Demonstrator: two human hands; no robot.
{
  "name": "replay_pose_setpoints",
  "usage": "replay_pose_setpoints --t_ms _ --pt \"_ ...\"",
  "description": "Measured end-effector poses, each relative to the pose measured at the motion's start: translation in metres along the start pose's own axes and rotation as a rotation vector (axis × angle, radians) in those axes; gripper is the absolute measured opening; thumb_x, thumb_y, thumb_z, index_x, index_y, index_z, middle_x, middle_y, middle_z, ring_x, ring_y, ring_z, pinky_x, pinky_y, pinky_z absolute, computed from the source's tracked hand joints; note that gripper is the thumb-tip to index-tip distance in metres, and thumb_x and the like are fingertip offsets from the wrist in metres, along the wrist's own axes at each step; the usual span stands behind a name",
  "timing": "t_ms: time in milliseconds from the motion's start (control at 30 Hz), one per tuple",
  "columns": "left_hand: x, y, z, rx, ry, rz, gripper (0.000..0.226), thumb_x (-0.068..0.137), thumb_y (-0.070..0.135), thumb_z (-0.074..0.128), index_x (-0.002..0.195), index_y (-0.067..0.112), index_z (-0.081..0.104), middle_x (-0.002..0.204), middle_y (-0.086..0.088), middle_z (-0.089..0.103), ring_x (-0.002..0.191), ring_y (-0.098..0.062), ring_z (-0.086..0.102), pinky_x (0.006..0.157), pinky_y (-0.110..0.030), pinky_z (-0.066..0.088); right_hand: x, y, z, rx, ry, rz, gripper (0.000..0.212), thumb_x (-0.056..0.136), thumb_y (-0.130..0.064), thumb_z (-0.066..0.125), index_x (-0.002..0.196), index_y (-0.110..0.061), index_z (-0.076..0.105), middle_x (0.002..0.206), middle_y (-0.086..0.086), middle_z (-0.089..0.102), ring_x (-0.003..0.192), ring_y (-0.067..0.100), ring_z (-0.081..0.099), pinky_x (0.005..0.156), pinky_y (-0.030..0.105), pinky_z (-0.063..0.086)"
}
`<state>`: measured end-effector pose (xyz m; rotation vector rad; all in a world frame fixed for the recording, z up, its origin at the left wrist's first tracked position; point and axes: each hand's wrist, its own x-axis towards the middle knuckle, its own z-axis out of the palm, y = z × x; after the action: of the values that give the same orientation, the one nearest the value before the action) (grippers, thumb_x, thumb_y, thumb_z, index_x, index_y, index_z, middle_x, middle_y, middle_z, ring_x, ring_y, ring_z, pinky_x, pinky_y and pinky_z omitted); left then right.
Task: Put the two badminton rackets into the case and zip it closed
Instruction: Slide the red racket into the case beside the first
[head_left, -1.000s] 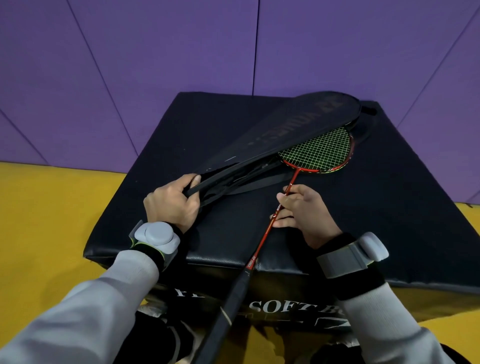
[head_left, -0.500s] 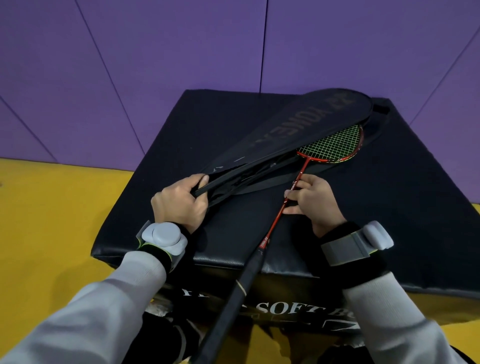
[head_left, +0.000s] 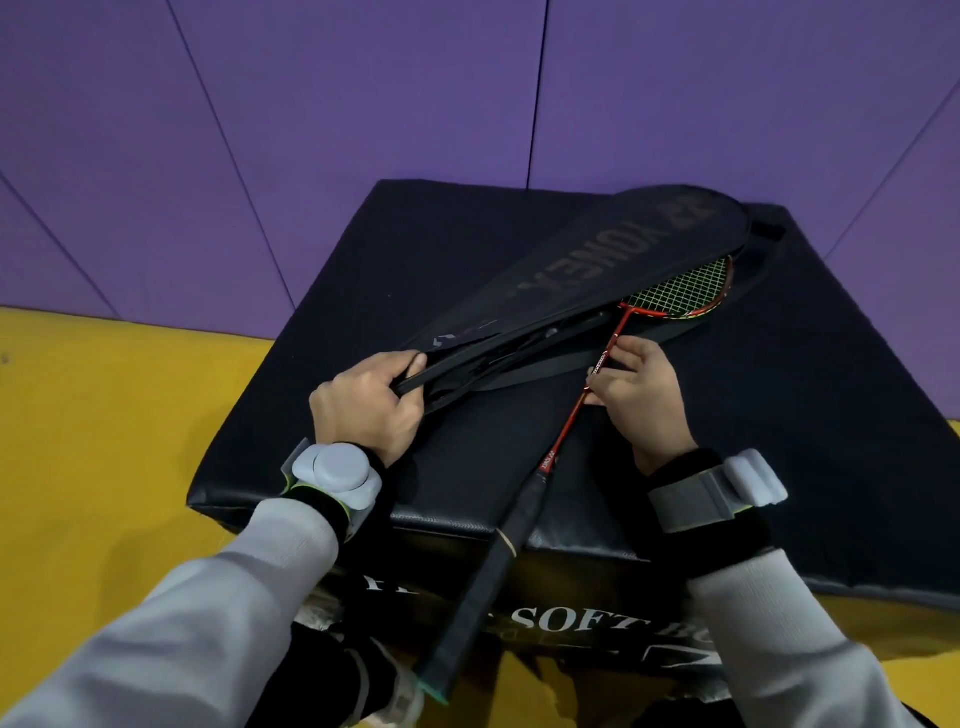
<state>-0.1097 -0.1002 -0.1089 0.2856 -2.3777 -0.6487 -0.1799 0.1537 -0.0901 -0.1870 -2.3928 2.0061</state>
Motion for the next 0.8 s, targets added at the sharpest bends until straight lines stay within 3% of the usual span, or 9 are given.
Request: replay_pose_setpoints --t_ms 133,233,333,433,533,633,800 --pt "0.001 -0.001 0.002 0.000 0.000 0.022 0.019 0.092 0.040 0.056 0.094 0.035 0.074 0.098 0.018 0.075 0.084 -0.012 0.069 0.068 -0.025 0.044 -0.019 -0.007 0.000 -0.062 -0.009 0.015 0.050 0.080 -0.004 0.072 0.125 -0.012 0.051 0.118 0.007 0.063 0.100 0.020 0.068 0.095 0.046 0.056" --pt "0.001 -0.001 0.002 0.012 0.004 0.033 0.024 0.094 0.044 0.052 0.092 0.034 0.074 0.098 0.017 0.074 0.086 -0.015 0.070 0.069 -0.026 0.047 -0.044 -0.017 0.002 -0.263 -0.052 -0.071 0.052 0.079 -0.014 0.076 0.126 -0.017 0.052 0.126 0.006 0.054 0.104 0.008 0.060 0.100 0.040 0.051" --pt "0.000 -0.001 0.002 0.008 0.017 0.039 0.024 0.095 0.044 0.053 0.092 0.033 0.074 0.097 0.018 0.074 0.086 -0.014 0.070 0.069 -0.029 0.051 -0.074 -0.024 0.006 -0.458 -0.190 -0.156 0.062 0.079 -0.025 0.078 0.132 -0.017 0.047 0.131 0.003 0.043 0.116 0.020 0.056 0.105 0.043 0.046" --pt "-0.001 -0.001 0.002 0.003 0.025 0.035 0.022 0.094 0.042 0.055 0.091 0.033 0.075 0.097 0.018 0.075 0.085 -0.012 0.070 0.068 -0.025 0.049 -0.098 -0.024 0.011 -0.624 -0.287 -0.176 0.077 0.079 -0.037 0.079 0.140 -0.014 0.038 0.143 0.004 0.032 0.134 0.027 0.039 0.114 0.041 0.037" --pt "0.000 -0.001 0.003 0.013 0.025 0.032 0.022 0.095 0.042 0.055 0.090 0.033 0.075 0.097 0.018 0.074 0.085 -0.012 0.071 0.068 -0.027 0.051 -0.112 -0.019 0.018 -0.738 -0.305 -0.208 0.090 0.078 -0.047 0.077 0.147 -0.012 0.030 0.156 0.006 0.018 0.146 0.024 0.021 0.119 0.031 0.023" --pt "0.000 -0.001 0.003 0.017 0.016 0.027 0.023 0.095 0.043 0.055 0.091 0.033 0.075 0.097 0.018 0.074 0.086 -0.012 0.071 0.069 -0.028 0.052 -0.116 -0.014 0.023 -0.762 -0.312 -0.262 0.089 0.080 -0.044 0.073 0.149 -0.012 0.027 0.160 0.006 0.012 0.148 0.022 0.014 0.117 0.027 0.020" --pt "0.000 -0.001 0.003 0.016 0.007 0.030 0.024 0.096 0.043 0.054 0.090 0.032 0.075 0.098 0.018 0.074 0.086 -0.012 0.070 0.069 -0.031 0.054 -0.113 -0.009 0.030 -0.712 -0.260 -0.312 0.079 0.082 -0.030 0.069 0.147 -0.009 0.032 0.158 0.006 0.017 0.148 0.023 0.017 0.107 0.019 0.018"
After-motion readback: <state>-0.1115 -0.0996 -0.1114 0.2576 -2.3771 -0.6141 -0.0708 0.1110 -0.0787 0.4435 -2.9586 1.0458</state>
